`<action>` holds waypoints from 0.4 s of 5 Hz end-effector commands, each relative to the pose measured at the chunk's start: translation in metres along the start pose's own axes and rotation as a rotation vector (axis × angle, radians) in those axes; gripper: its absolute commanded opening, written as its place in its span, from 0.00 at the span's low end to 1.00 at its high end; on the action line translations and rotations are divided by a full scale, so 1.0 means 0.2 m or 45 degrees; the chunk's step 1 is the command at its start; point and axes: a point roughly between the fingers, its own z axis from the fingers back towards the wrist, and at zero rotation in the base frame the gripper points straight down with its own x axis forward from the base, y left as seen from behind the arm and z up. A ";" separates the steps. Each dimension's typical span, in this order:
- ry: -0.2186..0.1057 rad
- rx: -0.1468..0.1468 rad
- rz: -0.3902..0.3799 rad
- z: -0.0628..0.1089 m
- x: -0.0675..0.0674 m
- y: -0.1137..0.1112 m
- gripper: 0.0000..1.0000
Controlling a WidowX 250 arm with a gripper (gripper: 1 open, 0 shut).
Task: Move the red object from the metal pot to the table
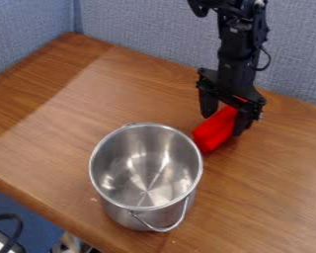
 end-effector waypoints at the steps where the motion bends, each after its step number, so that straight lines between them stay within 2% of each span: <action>1: -0.078 0.015 0.019 0.11 0.06 0.04 1.00; 2: -0.072 0.023 0.022 0.14 0.05 0.05 1.00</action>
